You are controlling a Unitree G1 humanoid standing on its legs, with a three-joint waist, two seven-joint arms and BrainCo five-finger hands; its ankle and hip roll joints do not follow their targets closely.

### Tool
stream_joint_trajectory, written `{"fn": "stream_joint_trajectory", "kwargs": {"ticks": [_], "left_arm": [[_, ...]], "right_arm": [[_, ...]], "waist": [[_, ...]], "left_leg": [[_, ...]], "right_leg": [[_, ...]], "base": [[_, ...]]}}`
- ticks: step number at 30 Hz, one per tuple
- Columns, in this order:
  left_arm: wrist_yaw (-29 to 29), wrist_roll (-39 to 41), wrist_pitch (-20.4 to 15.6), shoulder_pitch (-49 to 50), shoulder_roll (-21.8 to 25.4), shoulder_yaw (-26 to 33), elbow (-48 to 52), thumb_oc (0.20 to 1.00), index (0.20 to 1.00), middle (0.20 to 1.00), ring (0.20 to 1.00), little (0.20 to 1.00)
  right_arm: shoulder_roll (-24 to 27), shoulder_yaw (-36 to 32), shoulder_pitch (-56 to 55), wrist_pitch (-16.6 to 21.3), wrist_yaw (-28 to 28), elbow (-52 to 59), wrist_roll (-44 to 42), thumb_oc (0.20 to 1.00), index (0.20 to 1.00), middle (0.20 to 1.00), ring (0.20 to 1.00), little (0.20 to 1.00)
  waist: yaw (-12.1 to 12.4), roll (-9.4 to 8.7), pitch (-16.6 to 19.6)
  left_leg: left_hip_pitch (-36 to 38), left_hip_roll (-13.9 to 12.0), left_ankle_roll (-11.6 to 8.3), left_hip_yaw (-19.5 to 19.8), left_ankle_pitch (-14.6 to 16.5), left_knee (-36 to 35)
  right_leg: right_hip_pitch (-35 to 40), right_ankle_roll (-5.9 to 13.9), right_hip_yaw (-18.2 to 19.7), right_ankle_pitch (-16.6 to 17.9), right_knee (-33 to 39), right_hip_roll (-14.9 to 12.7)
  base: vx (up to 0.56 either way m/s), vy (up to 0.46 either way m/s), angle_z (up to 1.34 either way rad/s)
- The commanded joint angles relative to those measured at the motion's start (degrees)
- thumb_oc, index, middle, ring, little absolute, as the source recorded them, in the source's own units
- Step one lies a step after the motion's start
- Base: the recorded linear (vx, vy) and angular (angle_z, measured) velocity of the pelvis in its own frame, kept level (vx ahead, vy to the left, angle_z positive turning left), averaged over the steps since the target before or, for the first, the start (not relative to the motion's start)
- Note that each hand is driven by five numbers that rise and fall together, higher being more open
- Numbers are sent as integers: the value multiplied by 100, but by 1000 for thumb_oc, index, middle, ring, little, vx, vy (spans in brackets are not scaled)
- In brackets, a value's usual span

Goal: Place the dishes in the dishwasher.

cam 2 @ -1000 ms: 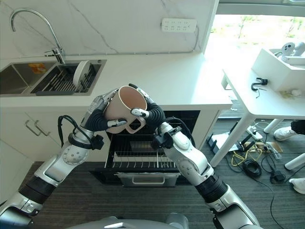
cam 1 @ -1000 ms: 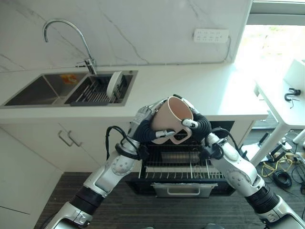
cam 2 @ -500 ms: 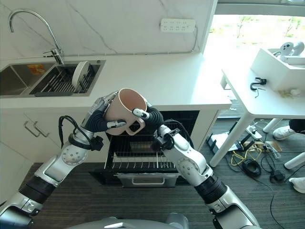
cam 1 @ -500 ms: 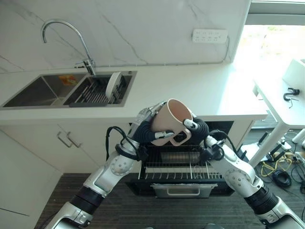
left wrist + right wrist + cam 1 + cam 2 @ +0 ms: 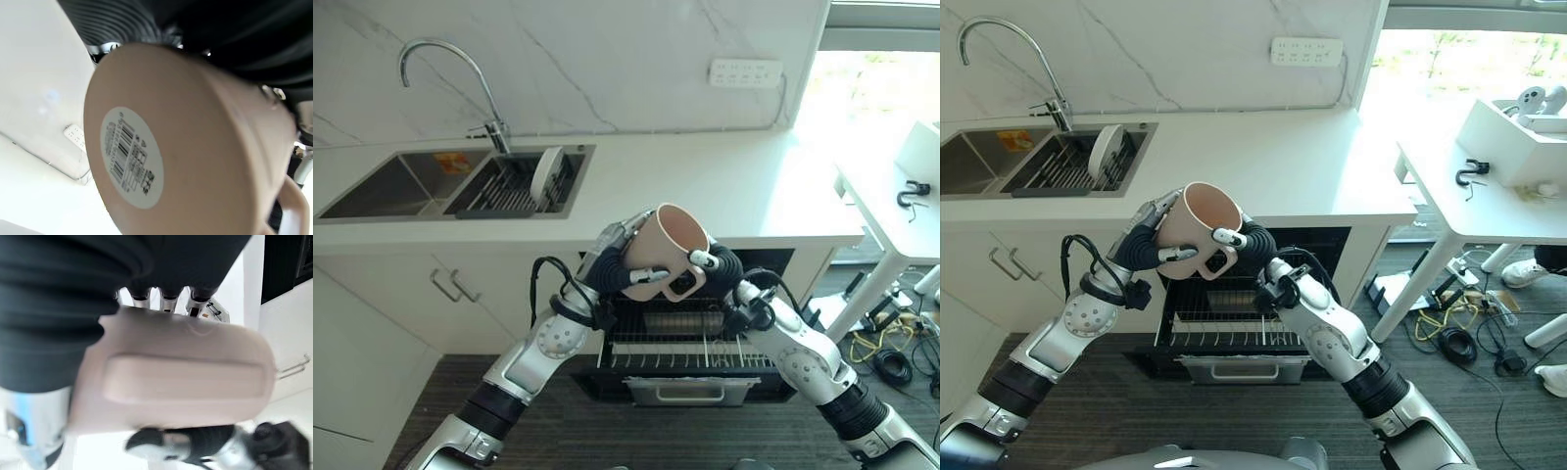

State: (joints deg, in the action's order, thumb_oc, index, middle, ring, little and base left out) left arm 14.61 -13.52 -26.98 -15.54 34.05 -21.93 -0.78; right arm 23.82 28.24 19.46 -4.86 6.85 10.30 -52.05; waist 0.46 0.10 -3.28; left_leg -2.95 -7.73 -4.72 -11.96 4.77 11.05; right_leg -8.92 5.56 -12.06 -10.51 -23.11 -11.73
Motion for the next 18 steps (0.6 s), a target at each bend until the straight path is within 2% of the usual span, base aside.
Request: {"fn": "stream_joint_trajectory", "kwargs": {"ticks": [1, 6, 10, 18], "left_arm": [[-163, 412, -88, -528, 137, 119, 113, 200, 200, 200, 200, 200], [-296, 424, -19, -514, 211, 178, 224, 200, 200, 200, 200, 200], [-282, 323, 97, -526, 203, 171, 315, 200, 200, 200, 200, 200], [-241, 183, 195, -583, 92, 81, 311, 200, 200, 200, 200, 200]], "right_arm": [[-267, 54, 375, 98, 479, 458, 590, 1000, 1000, 1000, 1000, 1000], [-37, 16, 442, 69, 435, 529, 1274, 1000, 1000, 1000, 1000, 1000], [61, -2, 494, 20, 309, 550, 1429, 1000, 1000, 1000, 1000, 1000], [-201, 184, 769, -197, -56, 334, 1498, 1000, 1000, 1000, 1000, 1000]], "waist": [[93, -184, -32], [95, -196, -33], [82, -195, -51], [124, -186, -60]], "left_leg": [[-234, -107, 13, 264, 696, 614], [-226, -101, 16, 262, 698, 614], [-223, -100, 15, 260, 700, 614], [-219, -94, 11, 280, 696, 614]], "right_leg": [[387, 375, -55, 214, 592, -177], [390, 381, -55, 227, 592, -176], [388, 380, -49, 229, 592, -177], [399, 360, -39, 218, 592, -169]], "base": [[0, 0, 0], [0, 0, 0], [0, 0, 0], [0, 0, 0]]}}
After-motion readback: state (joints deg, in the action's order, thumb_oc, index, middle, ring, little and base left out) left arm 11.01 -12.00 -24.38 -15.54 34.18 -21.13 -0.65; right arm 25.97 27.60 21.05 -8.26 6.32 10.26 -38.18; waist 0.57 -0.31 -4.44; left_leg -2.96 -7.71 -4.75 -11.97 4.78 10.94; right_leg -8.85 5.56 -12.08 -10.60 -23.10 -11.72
